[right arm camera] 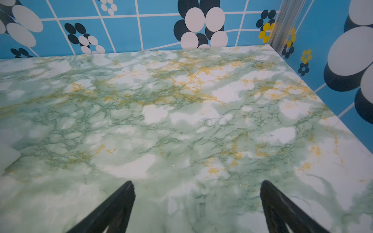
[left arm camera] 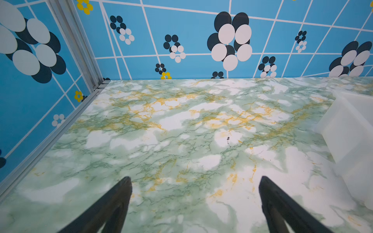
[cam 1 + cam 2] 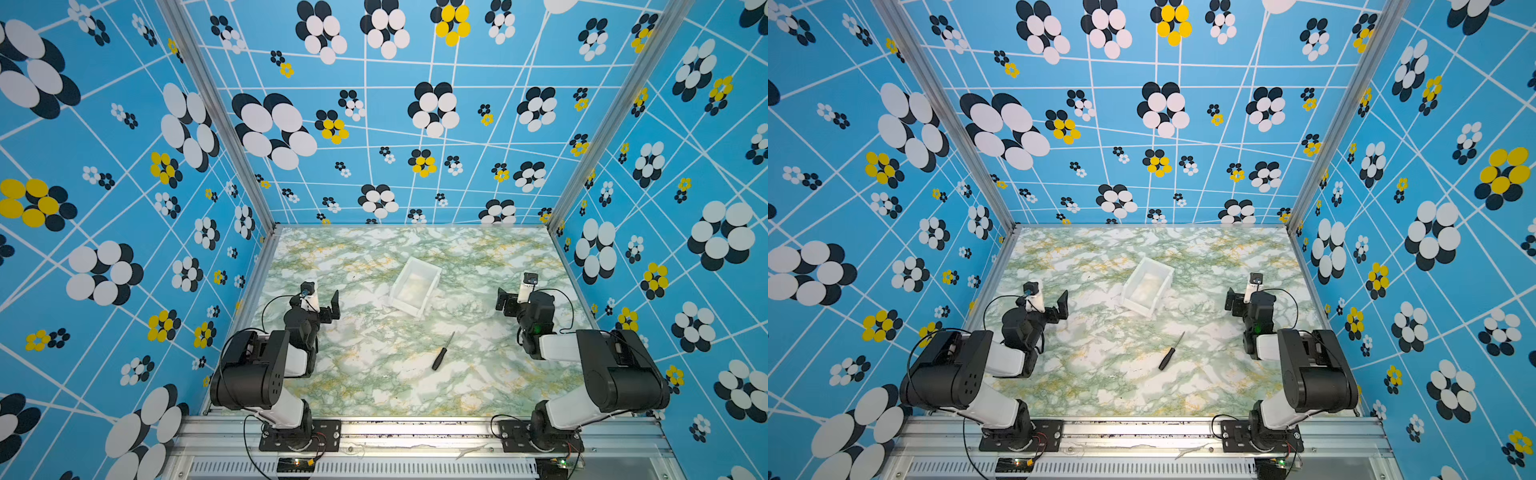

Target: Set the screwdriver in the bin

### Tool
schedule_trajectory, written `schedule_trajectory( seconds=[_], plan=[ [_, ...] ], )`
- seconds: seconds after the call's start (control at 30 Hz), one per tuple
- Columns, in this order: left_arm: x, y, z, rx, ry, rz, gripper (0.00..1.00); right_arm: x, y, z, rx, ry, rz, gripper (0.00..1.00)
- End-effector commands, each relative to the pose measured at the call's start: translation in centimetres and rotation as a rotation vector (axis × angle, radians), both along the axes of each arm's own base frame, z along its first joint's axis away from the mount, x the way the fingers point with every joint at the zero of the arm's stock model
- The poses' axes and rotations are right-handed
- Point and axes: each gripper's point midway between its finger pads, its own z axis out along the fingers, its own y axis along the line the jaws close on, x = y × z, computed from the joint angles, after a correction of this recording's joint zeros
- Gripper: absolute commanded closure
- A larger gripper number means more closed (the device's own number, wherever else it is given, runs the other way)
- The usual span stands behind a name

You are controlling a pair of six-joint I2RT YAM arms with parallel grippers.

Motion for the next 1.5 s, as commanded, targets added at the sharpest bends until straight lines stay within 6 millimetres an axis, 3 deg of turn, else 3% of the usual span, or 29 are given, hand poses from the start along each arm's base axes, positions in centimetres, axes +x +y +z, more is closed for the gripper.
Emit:
schedule_trajectory(
  seconds=[0.0,0.53,0.8,1.47],
  plan=[
    [-0.3,-0.5,-0.4,0.011,0.000,-0.024,0.01,0.6,0.0,1.0,0.005,-0.029,-0.009,0.01],
    [-0.3,-0.5,-0.3,0.013,-0.002,-0.028,0.01,0.6,0.0,1.1,0.004,-0.031,-0.007,0.01],
    [-1.1,-2.9,-0.3,0.042,-0.023,-0.173,0.01,0.6,0.0,1.0,0.004,-0.029,-0.009,0.01],
    [-0.2,-3.3,-0.3,0.049,0.023,-0.195,0.01,0.6,-0.1,1.1,0.005,-0.034,-0.014,0.01]
  ],
)
